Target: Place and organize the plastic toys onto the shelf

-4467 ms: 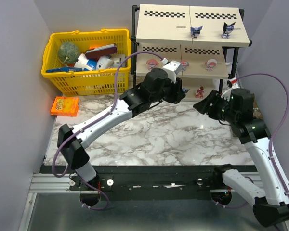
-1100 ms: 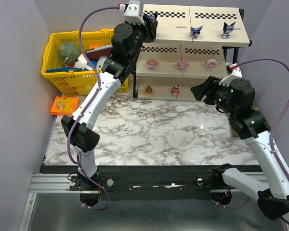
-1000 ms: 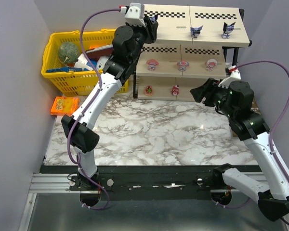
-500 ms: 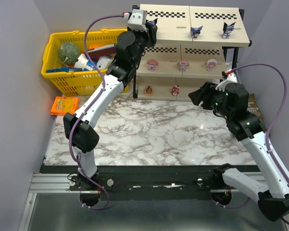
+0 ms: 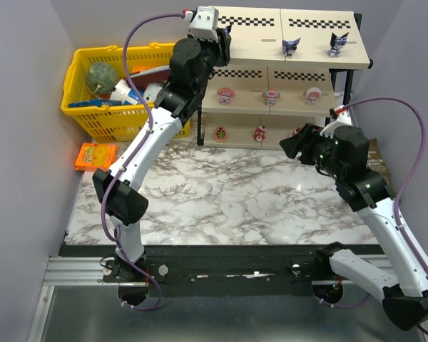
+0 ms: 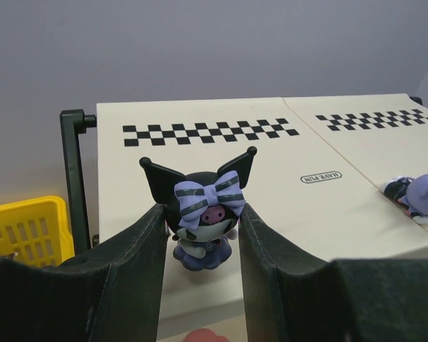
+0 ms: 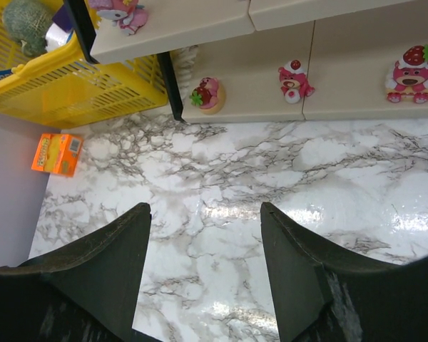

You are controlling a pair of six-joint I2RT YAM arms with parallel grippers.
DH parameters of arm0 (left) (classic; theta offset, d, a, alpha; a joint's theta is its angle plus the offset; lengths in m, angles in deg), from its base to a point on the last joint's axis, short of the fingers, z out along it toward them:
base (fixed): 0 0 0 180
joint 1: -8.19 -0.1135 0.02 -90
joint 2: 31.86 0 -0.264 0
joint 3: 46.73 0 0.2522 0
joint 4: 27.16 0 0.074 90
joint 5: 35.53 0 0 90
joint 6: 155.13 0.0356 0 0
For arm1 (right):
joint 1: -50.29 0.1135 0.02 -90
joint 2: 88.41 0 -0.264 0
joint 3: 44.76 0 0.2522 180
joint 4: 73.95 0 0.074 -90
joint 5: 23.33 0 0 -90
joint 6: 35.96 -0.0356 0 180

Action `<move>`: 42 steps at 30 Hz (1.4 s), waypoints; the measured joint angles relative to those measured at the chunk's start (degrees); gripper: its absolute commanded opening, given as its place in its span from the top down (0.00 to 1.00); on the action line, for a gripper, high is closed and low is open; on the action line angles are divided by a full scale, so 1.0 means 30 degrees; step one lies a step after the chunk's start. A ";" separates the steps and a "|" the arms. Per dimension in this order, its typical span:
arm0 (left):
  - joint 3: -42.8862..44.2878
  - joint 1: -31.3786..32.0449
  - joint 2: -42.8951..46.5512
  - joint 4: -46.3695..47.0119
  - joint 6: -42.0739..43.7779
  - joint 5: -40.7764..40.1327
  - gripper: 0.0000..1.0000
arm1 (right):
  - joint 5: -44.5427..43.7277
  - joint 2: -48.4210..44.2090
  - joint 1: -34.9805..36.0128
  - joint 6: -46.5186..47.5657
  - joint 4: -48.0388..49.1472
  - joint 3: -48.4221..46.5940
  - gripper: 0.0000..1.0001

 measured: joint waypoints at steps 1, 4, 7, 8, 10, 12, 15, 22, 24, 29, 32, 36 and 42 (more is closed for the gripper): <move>0.0656 0.0007 -0.0153 -0.0699 -0.0015 -0.0022 0.73 | 0.0000 -0.0051 0.0000 -0.0029 0.0000 0.0066 0.29; 0.1501 0.0015 -0.0219 -0.1858 -0.0073 -0.0058 0.72 | -0.0015 -0.0248 0.0000 -0.0117 -0.0007 0.0379 0.29; 0.1515 0.0044 -0.0219 -0.2528 -0.0087 -0.0131 0.72 | -0.0015 -0.0393 0.0000 -0.0233 -0.0007 0.0714 0.29; 0.1392 0.0073 -0.0219 -0.2688 -0.0102 -0.0168 0.72 | -0.0015 -0.0408 0.0000 -0.0277 -0.0015 0.0809 0.29; 0.1158 0.0087 -0.0219 -0.2441 -0.0117 -0.0204 0.72 | -0.0007 -0.0423 0.0000 -0.0342 -0.0022 0.0925 0.29; 0.0911 0.0109 -0.0131 -0.2222 -0.0160 -0.0313 0.72 | -0.0007 -0.0430 0.0000 -0.0350 -0.0015 0.0940 0.29; 0.0291 0.0219 0.0087 -0.1501 -0.0168 -0.0685 0.70 | 0.0000 -0.0503 0.0000 -0.0357 -0.0015 0.0940 0.29; -0.1246 0.0597 0.0605 0.0262 0.0095 -0.1770 0.66 | 0.0000 -0.0940 0.0000 -0.0386 -0.0015 0.1122 0.29; -0.1515 0.0721 0.0634 0.0736 0.0350 -0.2040 0.64 | 0.0000 -0.1056 0.0000 -0.0437 -0.0022 0.1209 0.29; -0.1814 0.0903 0.0641 0.1319 0.0896 -0.2492 0.60 | 0.0000 -0.1209 0.0000 -0.0619 -0.0036 0.1392 0.29; -0.1814 0.0969 0.0641 0.1326 0.1086 -0.2616 0.57 | 0.0000 -0.1260 0.0000 -0.0721 -0.0036 0.1421 0.29; -0.1851 0.0998 0.0641 0.1348 0.1195 -0.2681 0.53 | -0.0007 -0.1399 0.0000 -0.0831 -0.0044 0.1450 0.29; -0.2208 0.0998 0.0765 0.1734 0.1188 -0.2710 0.46 | 0.0000 -0.1457 0.0000 -0.0860 -0.0051 0.1501 0.29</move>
